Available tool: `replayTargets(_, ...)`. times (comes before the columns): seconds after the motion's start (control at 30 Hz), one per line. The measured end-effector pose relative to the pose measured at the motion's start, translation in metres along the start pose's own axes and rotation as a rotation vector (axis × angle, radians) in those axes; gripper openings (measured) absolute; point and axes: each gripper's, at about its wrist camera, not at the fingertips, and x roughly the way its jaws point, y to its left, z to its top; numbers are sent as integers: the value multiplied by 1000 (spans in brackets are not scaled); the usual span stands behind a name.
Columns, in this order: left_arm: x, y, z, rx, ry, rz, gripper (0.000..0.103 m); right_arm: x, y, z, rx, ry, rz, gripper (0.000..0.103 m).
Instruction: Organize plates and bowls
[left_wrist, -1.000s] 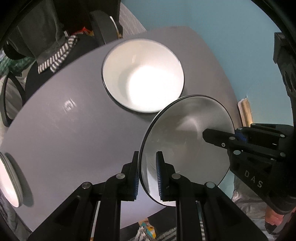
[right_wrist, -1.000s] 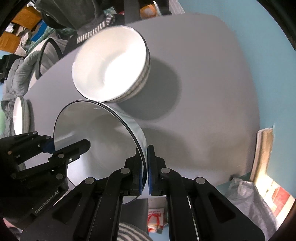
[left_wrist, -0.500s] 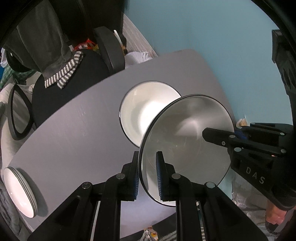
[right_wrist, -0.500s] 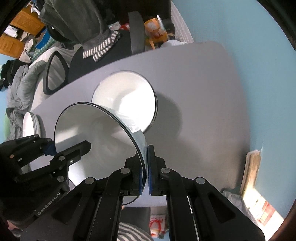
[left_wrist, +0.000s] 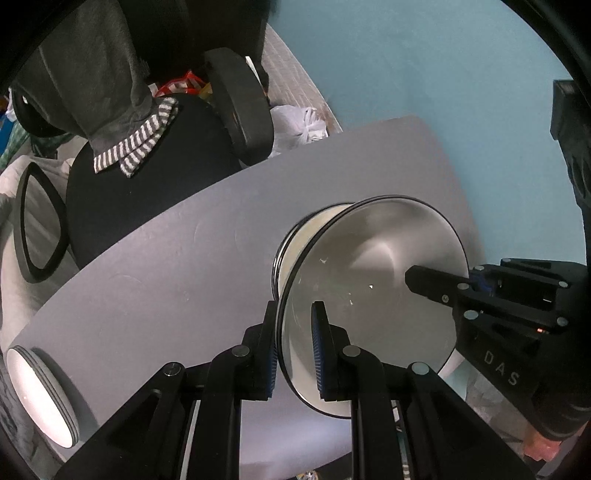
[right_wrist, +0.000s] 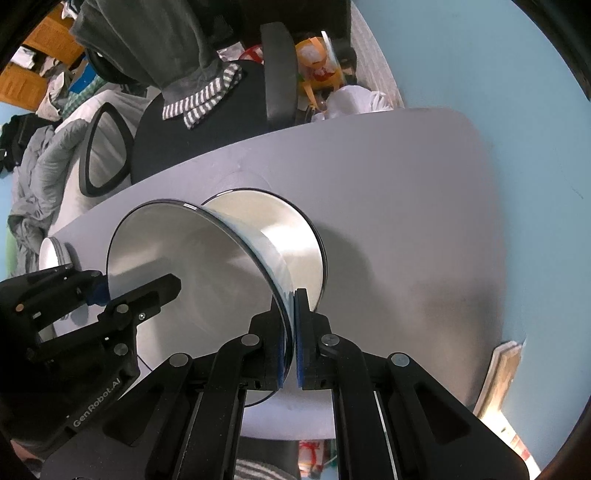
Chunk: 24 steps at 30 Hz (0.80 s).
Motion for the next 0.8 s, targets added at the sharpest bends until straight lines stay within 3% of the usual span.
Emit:
replayTargets(0.5, 17, -4, 12, 7, 28, 19, 17, 16, -7, 11, -9, 39, -3, 5)
replayTargets(0.63, 17, -12, 12, 46, 38, 8, 36, 17, -10, 13, 1, 45, 15, 6)
replayTargets(0.8, 19, -16, 7, 50, 42, 21, 42, 18, -8, 12, -8, 42, 11, 7)
